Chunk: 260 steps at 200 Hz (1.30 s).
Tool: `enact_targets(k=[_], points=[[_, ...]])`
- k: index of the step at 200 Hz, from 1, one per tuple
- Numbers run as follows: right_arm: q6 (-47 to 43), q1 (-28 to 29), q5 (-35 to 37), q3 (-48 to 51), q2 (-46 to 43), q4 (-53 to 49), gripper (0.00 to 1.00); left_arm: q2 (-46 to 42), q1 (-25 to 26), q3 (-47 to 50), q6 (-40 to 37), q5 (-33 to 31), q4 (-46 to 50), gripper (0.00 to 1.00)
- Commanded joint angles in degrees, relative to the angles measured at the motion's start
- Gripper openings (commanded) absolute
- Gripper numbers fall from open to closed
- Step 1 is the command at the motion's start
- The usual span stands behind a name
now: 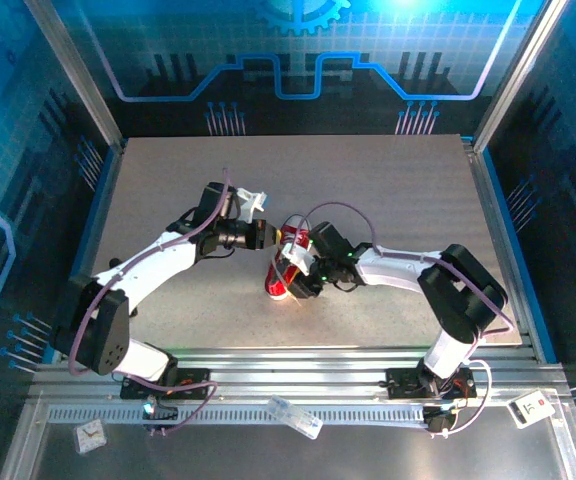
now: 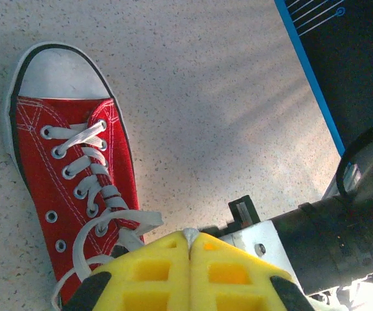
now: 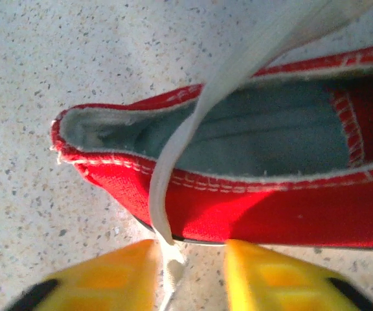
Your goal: Tie the shoes
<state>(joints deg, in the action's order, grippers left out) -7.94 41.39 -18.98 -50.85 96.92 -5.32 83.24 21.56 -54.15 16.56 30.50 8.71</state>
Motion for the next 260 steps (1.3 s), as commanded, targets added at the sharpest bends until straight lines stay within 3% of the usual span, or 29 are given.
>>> enact_targets(k=[1,16,88,134,170,239,251,260], points=[[1.9,0.6,3.0,2.4,-1.0,2.9,0.09,0.5,-0.5,-0.7,0.5,1.7,-0.2,0.00],[1.9,0.1,3.6,4.2,-3.3,3.9,0.00,0.3,-0.5,-0.7,0.1,1.6,0.2,0.00],[1.2,-2.0,2.4,8.7,-10.8,5.2,0.00,0.1,-0.6,-0.2,0.2,1.6,-0.2,0.00],[-2.0,-0.1,1.2,6.3,-6.9,5.3,0.46,0.4,-0.6,-0.3,0.8,2.1,-0.8,0.00],[-4.5,1.6,2.0,2.7,-3.2,4.0,0.57,0.3,-0.6,-0.3,1.1,2.2,-0.8,0.00],[-4.5,3.4,3.8,-1.2,1.9,4.9,0.55,0.9,-0.6,-0.5,1.4,2.5,-1.2,0.00],[-3.9,3.6,4.2,-0.8,1.7,5.6,0.49,1.0,-0.6,-0.4,1.5,2.5,-1.2,0.00],[-3.3,3.6,4.1,0.0,1.0,6.9,0.39,0.8,-0.6,-0.3,1.5,2.5,-1.1,0.00]])
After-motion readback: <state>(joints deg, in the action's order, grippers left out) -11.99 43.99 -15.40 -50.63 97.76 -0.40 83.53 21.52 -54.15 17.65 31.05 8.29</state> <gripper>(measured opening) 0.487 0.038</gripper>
